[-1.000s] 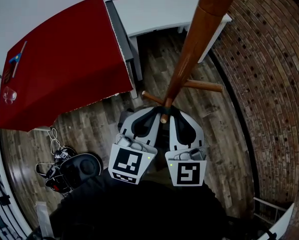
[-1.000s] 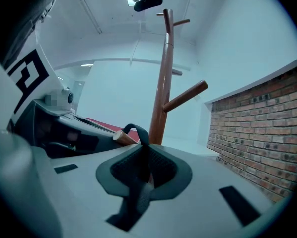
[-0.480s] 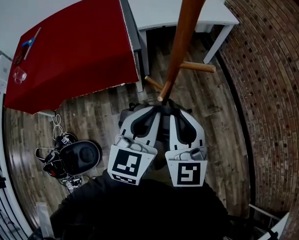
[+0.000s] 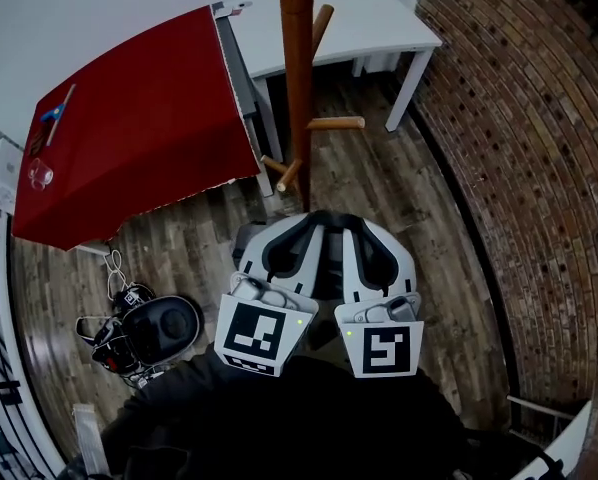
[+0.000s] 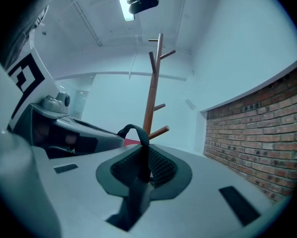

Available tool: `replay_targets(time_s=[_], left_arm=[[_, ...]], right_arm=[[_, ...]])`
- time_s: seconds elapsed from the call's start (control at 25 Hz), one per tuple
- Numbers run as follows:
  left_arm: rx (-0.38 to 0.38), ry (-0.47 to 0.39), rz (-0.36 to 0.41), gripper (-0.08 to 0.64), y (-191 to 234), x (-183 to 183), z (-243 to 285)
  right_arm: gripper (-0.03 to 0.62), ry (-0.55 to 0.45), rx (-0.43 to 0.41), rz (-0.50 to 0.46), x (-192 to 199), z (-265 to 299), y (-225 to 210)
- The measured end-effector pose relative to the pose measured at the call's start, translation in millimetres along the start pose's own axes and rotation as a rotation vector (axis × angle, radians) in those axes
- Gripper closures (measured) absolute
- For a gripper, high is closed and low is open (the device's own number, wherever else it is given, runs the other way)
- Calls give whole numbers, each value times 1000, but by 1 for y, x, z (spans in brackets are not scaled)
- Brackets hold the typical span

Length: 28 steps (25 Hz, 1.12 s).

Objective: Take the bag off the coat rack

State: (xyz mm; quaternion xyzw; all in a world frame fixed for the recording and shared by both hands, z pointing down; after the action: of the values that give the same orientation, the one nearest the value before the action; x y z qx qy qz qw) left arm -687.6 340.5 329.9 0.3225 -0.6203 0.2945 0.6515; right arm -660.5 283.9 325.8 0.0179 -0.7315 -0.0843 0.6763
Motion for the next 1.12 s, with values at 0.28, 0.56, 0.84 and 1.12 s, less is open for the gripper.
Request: replay_targets(time_s=[0.28,0.56,0.84,1.12], left_arm=[[163,-27,7,534,-58,-11,22],[379,-45,-22,534,-141,-24,55],[623,-3,-14,534,-249,-17,81],[849,13,-30,534,-368,-8,76]], right_arm=[[552,4,161,-42,-10,-43,-47],[552,11,390,-85,-21,-103,-111],[552,56,634,-104,-21,-190,-180],[552,98,851,-128,-21,-297,-225]])
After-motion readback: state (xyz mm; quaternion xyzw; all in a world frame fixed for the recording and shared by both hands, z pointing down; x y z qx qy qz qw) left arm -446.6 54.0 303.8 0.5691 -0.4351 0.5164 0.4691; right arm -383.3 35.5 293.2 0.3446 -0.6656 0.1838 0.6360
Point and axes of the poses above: the fingertips, and each gripper's own axes: z forward along the fingers, y to its left, x out of its underside, the point moved 2 cm from there along -z, backward along the fingers, and after that the axes turned 5 degrees about -y, right-handed, at the moved point
